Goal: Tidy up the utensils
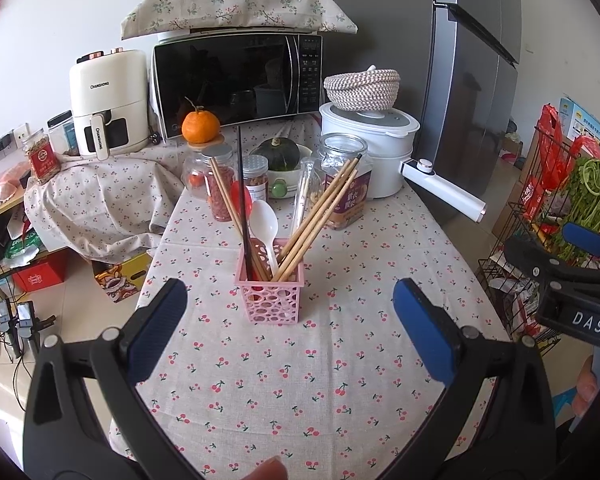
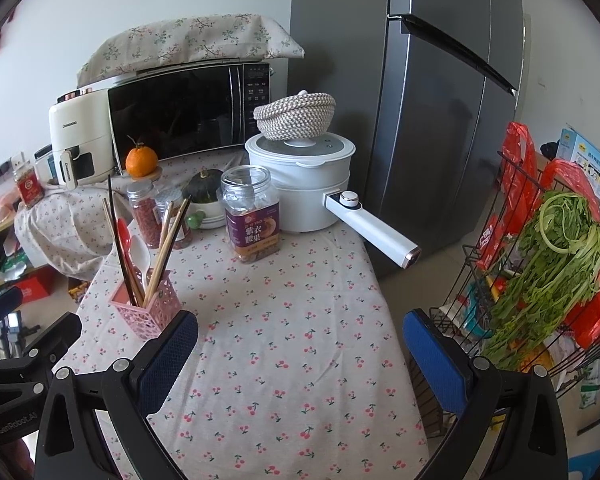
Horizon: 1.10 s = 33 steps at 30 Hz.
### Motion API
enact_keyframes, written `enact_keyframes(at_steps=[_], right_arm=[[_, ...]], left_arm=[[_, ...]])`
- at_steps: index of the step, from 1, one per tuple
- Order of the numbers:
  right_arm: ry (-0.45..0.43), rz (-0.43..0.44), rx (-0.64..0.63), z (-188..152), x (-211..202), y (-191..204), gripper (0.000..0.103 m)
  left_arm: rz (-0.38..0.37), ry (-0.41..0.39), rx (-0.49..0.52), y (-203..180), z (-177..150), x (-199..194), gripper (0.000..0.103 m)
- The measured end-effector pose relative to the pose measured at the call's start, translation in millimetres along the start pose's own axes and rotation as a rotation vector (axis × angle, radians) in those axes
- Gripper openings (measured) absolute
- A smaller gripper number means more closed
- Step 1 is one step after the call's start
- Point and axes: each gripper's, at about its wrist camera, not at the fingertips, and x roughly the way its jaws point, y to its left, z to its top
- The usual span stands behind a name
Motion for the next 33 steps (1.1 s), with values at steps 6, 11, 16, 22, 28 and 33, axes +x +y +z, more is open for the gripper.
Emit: enact_keyframes(at_steps=[6, 11, 16, 22, 28, 33], right_arm=[[0.000, 0.000, 0.002, 0.0, 0.1, -0.2, 0.103], [0.000, -0.004, 0.008, 0.2, -0.4, -0.2, 0.103], [0.000, -0.004, 0.013, 0.4, -0.5, -1.2, 0.103], [-0.003, -0.008, 0.023, 0.4, -1.6, -2.8, 0.103], [0.000, -0.005, 0.024, 0.1, -1.0, -2.6, 0.103], [0.003, -0.002, 0.024, -0.6, -0.9, -2.2, 0.103]], left_arm=[[0.001, 0.001, 0.002, 0.4, -0.4, 0.2, 0.102], [0.002, -0.001, 0.003, 0.2, -0.3, 0.3, 0.102], [0.003, -0.001, 0.002, 0.5, -0.1, 0.0, 0.102], [0.004, -0.006, -0.002, 3.8, 1.3, -0.5, 0.102], [0.002, -0.005, -0.001, 4.0, 1.8, -0.9, 0.102], [-0.008, 0.009, -0.006, 4.7, 1.5, 0.7, 0.102]])
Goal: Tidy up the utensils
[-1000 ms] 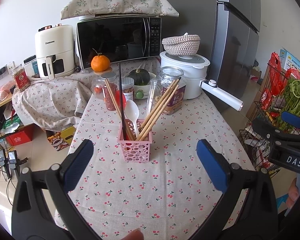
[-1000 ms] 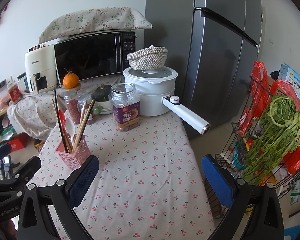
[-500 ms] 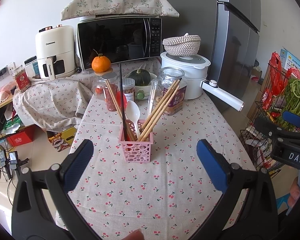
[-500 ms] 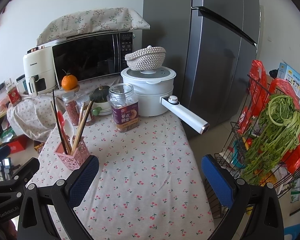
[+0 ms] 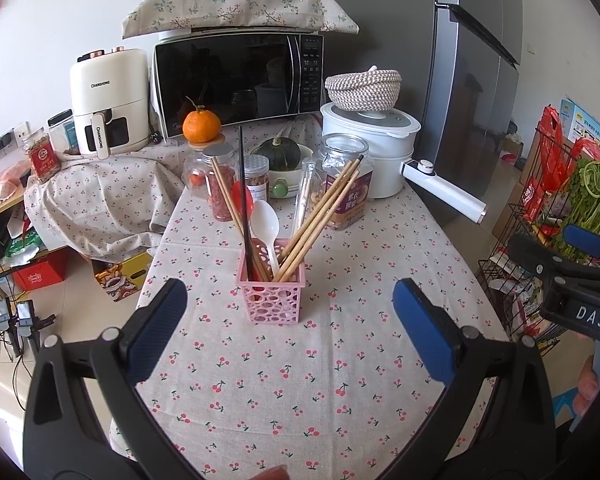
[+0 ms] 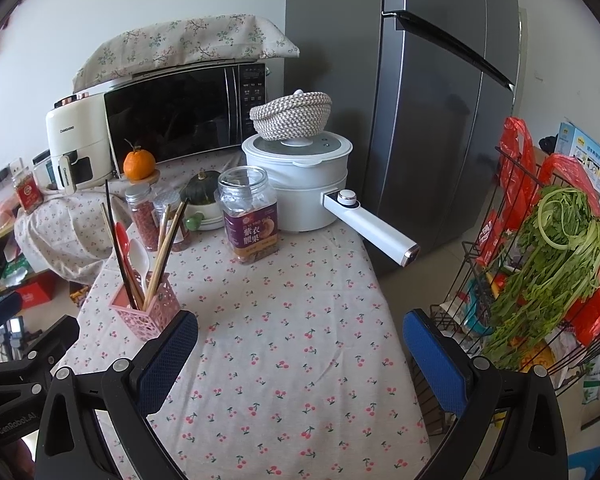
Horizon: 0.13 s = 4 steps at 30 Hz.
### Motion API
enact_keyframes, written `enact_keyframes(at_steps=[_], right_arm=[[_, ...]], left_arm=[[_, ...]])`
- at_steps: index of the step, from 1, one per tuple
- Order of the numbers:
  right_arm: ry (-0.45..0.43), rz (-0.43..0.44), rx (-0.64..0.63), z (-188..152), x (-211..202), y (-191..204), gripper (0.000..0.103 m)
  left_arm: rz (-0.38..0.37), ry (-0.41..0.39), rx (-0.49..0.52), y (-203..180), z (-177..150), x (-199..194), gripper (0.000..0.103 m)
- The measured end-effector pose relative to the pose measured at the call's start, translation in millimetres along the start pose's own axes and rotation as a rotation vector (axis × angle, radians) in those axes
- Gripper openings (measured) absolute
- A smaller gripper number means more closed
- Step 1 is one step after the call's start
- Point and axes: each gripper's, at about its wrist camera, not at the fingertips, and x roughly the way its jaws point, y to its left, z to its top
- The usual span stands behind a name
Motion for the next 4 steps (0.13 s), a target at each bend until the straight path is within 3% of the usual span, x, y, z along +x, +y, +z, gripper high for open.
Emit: enact_keyframes(at_steps=[4], right_arm=[[0.002, -0.001, 0.004, -0.6, 1.0, 0.2, 0.103]], left_arm=[[-0.042, 0.059, -0.049, 7.9, 1.7, 7.7, 0.102]])
